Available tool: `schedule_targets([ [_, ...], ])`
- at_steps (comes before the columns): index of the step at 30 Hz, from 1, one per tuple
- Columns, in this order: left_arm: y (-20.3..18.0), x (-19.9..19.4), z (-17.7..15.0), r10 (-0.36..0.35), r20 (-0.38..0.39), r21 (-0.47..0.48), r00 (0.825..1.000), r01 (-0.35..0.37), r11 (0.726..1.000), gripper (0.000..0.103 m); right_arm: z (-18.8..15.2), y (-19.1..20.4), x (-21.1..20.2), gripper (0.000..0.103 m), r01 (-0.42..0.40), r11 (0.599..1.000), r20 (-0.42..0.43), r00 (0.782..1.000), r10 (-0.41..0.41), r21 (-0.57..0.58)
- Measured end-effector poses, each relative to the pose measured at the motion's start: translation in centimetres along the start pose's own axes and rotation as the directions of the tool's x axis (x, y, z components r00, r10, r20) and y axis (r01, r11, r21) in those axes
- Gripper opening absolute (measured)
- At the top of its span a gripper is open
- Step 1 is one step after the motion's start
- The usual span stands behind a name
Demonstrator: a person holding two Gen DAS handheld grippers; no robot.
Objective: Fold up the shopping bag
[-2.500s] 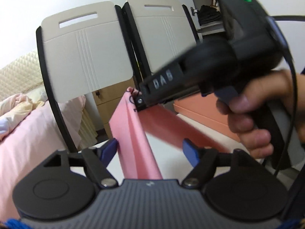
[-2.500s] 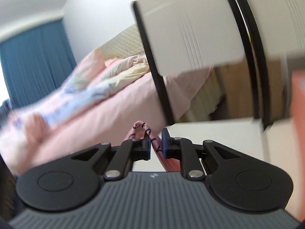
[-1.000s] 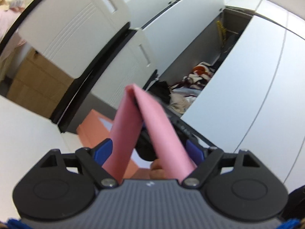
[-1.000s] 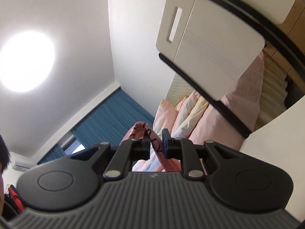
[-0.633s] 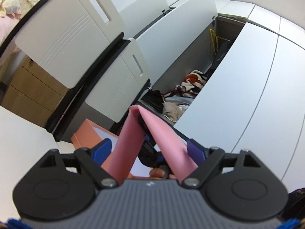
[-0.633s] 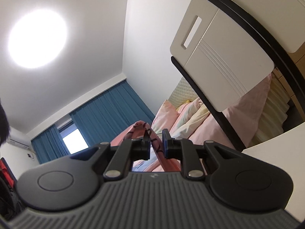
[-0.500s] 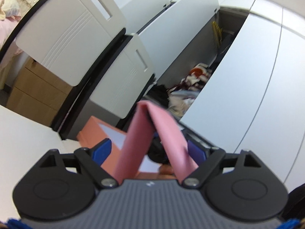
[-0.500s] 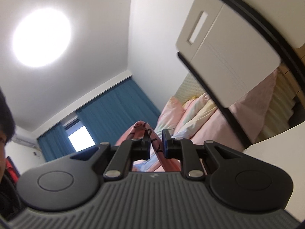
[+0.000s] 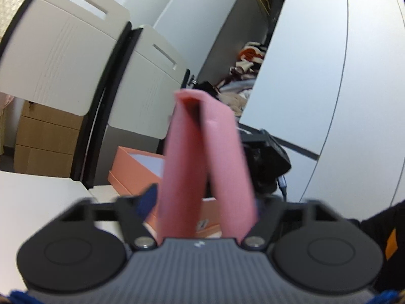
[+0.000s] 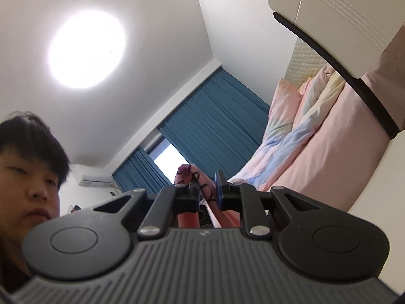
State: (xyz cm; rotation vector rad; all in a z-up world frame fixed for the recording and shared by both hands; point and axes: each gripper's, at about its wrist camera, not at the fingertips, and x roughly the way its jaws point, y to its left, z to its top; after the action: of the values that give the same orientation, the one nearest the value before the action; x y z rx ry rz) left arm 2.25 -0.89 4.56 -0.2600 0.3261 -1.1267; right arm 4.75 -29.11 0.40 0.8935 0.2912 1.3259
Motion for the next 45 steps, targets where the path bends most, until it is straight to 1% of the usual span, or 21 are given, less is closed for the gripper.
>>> schedule_targets([
  [4,0.1,0.6,-0.4,0.106,-0.031,0.009,0.994,-0.106,0.994,0.027,0.4,-0.5,-0.4,0.018,0.113,0.993,0.021,0.993,-0.113,-0.024],
  [7,0.5,1.0,-0.7,0.232,-0.051,0.011,0.971,-0.232,0.973,0.023,0.6,-0.9,-0.8,0.024,0.248,0.967,0.036,0.969,-0.246,-0.057],
  [9,0.4,1.4,-1.0,0.348,-0.064,0.047,0.935,-0.346,0.937,0.024,0.5,-0.9,-0.8,0.031,0.347,0.933,0.045,0.938,-0.344,-0.092],
  [10,0.0,1.7,-1.3,0.416,-0.057,0.102,0.908,-0.409,0.907,0.024,0.4,-0.6,-0.5,0.036,0.394,0.910,0.049,0.919,-0.391,-0.127],
  [12,-1.3,2.3,-2.0,0.531,-0.016,0.237,0.847,-0.512,0.825,0.024,-0.1,0.1,0.1,0.039,0.454,0.867,0.064,0.890,-0.451,-0.204],
  [14,-1.9,2.7,-2.4,0.600,0.021,0.301,0.800,-0.577,0.759,0.023,-0.4,1.1,0.5,0.050,0.496,0.820,0.104,0.867,-0.488,-0.285],
  [15,-1.7,2.5,-2.3,0.611,0.023,0.289,0.791,-0.591,0.753,0.022,-0.5,1.5,0.5,0.052,0.516,0.799,0.130,0.855,-0.502,-0.309],
  [16,-1.4,2.4,-2.2,0.624,0.021,0.268,0.781,-0.605,0.749,0.022,-0.4,1.7,0.5,0.059,0.535,0.784,0.152,0.844,-0.515,-0.315],
  [17,-1.1,2.3,-2.2,0.645,0.021,0.259,0.764,-0.627,0.735,0.021,-0.3,1.8,0.3,0.067,0.544,0.781,0.171,0.839,-0.517,-0.307],
  [19,-1.1,2.5,-2.5,0.696,0.028,0.294,0.718,-0.671,0.681,0.020,0.1,1.9,0.2,0.076,0.537,0.796,0.191,0.843,-0.503,-0.278],
  [21,-1.3,2.9,-2.8,0.715,0.017,0.336,0.699,-0.678,0.654,0.020,0.0,2.5,1.0,0.082,0.502,0.808,0.153,0.865,-0.479,-0.308],
  [23,-1.4,3.2,-3.1,0.713,0.000,0.360,0.702,-0.665,0.654,0.020,-0.4,3.1,2.3,0.083,0.460,0.809,0.095,0.883,-0.459,-0.367],
  [26,-1.7,3.3,-3.5,0.696,-0.015,0.386,0.718,-0.638,0.666,0.020,-1.5,3.0,3.8,0.082,0.440,0.799,0.039,0.884,-0.467,-0.410],
  [29,-1.9,3.6,-3.6,0.683,-0.032,0.396,0.730,-0.618,0.679,0.021,-1.5,1.5,4.4,0.084,0.489,0.800,0.023,0.857,-0.514,-0.348],
  [31,-2.0,3.9,-3.7,0.670,-0.050,0.402,0.741,-0.599,0.693,0.022,-1.5,0.6,4.2,0.084,0.479,0.828,0.001,0.866,-0.501,-0.292],
  [33,-2.1,4.1,-3.9,0.655,-0.065,0.409,0.753,-0.579,0.706,0.024,-1.5,0.3,4.1,0.074,0.455,0.849,-0.008,0.880,-0.475,-0.269],
  [36,-2.4,4.0,-4.0,0.627,-0.069,0.407,0.776,-0.552,0.728,0.036,-1.3,0.3,3.9,0.061,0.434,0.867,-0.013,0.893,-0.450,-0.245],
  [37,-2.3,3.9,-3.9,0.612,-0.073,0.396,0.788,-0.540,0.743,0.042,-1.1,0.3,3.8,0.055,0.421,0.876,-0.017,0.899,-0.437,-0.236],
  [40,-2.0,3.2,-3.5,0.538,-0.094,0.339,0.837,-0.482,0.808,0.045,-0.8,0.6,2.7,0.051,0.379,0.896,-0.021,0.919,-0.395,-0.232],
  [43,-1.3,1.9,-2.5,0.399,-0.102,0.210,0.911,-0.372,0.904,0.046,-0.4,1.2,1.3,0.050,0.352,0.906,-0.012,0.931,-0.365,-0.235],
  [45,-0.7,1.5,-2.2,0.347,-0.098,0.151,0.933,-0.331,0.932,0.046,-0.1,1.5,0.5,0.050,0.353,0.906,0.005,0.932,-0.362,-0.233],
])
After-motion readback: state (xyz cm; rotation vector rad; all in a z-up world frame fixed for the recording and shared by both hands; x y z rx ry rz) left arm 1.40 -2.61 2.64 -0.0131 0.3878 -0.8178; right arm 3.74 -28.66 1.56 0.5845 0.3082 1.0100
